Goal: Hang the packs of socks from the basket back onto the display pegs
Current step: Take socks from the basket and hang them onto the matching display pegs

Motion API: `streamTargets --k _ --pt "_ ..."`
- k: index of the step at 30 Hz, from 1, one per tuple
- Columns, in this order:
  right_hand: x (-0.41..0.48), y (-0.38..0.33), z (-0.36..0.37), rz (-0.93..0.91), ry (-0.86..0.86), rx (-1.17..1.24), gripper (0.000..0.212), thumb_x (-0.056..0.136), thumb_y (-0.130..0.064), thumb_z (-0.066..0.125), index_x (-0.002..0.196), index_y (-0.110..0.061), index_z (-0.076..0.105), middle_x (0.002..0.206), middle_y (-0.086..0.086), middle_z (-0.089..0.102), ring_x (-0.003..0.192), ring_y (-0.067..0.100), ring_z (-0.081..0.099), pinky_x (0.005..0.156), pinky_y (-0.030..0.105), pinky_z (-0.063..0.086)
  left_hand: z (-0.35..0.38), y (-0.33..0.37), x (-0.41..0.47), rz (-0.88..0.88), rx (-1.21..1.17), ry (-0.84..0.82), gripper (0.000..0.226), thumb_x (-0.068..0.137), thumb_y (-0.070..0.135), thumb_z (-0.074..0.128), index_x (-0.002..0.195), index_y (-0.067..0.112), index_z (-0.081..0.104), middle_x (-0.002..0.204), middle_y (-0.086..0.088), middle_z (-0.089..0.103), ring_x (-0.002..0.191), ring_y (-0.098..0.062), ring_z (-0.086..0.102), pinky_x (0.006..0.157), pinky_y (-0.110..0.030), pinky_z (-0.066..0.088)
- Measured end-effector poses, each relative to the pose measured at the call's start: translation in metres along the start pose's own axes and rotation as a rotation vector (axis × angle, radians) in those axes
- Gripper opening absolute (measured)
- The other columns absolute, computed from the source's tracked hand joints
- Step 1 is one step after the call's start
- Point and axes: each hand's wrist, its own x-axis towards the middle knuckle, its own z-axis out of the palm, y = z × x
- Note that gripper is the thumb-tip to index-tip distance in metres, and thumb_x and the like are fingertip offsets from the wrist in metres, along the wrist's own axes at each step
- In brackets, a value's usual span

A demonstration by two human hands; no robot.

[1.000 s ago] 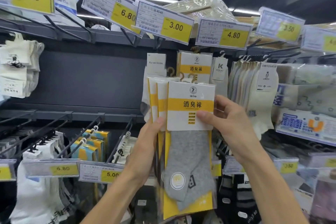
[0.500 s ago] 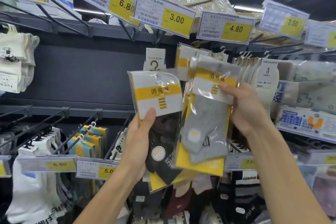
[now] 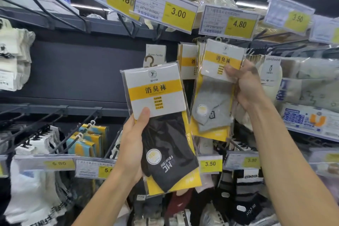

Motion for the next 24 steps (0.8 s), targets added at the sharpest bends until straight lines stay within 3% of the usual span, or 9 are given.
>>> streamTargets --k 4,8,14,16,20,24 --pt "0.000 0.008 -0.003 -0.089 -0.092 -0.120 0.032 0.093 0.002 0.057 0.122 -0.012 0.058 0.110 0.004 0.075 0.103 0.022 0.071 0.077 0.032 0.059 -0.001 0.001 0.000 -0.011 -0.005 -0.001 0.038 0.086 0.042 0.062 0.117 0.021 0.072 0.120 -0.008 0.074 0.107 -0.027 0.072 0.076 -0.032 0.061" --pt "0.002 0.011 0.003 -0.143 -0.099 -0.182 0.031 0.092 0.001 0.061 0.118 -0.013 0.054 0.118 0.008 0.070 0.108 0.023 0.069 0.088 0.039 0.058 0.001 0.001 0.001 -0.012 0.022 -0.012 0.060 0.075 0.050 0.068 0.126 0.019 0.065 0.122 -0.006 0.073 0.110 -0.025 0.071 0.080 -0.032 0.061" --pt "0.016 0.009 0.022 -0.166 -0.138 -0.242 0.038 0.092 -0.003 0.064 0.123 -0.008 0.044 0.123 0.011 0.064 0.106 0.020 0.068 0.084 0.034 0.060 0.000 0.002 0.001 -0.016 0.069 -0.036 0.065 0.073 0.053 0.069 0.128 0.019 0.064 0.121 -0.005 0.073 0.109 -0.024 0.072 0.080 -0.032 0.061" --pt "0.024 0.011 0.027 -0.154 -0.155 -0.288 0.038 0.093 -0.002 0.062 0.124 -0.010 0.042 0.121 0.008 0.063 0.103 0.015 0.068 0.086 0.033 0.059 0.000 0.001 0.001 -0.023 0.092 -0.047 0.062 0.074 0.053 0.069 0.127 0.020 0.065 0.122 -0.005 0.073 0.109 -0.025 0.071 0.082 -0.034 0.061" --pt "0.032 0.016 0.030 -0.148 -0.196 -0.388 0.039 0.096 0.002 0.055 0.130 -0.004 0.036 0.124 0.012 0.060 0.102 0.014 0.067 0.093 0.035 0.056 -0.001 -0.001 0.002 -0.037 0.126 -0.051 0.034 0.084 0.046 0.064 0.111 0.028 0.075 0.118 -0.003 0.075 0.107 -0.023 0.072 0.077 -0.028 0.061" --pt "0.033 0.020 0.029 -0.164 -0.190 -0.459 0.052 0.094 0.004 0.056 0.138 -0.001 0.029 0.132 0.019 0.055 0.113 0.025 0.063 0.094 0.035 0.055 -0.002 -0.002 0.003 -0.030 0.201 -0.078 0.037 0.075 0.056 0.067 0.106 0.038 0.076 0.118 0.003 0.075 0.111 -0.017 0.071 0.089 -0.033 0.056"
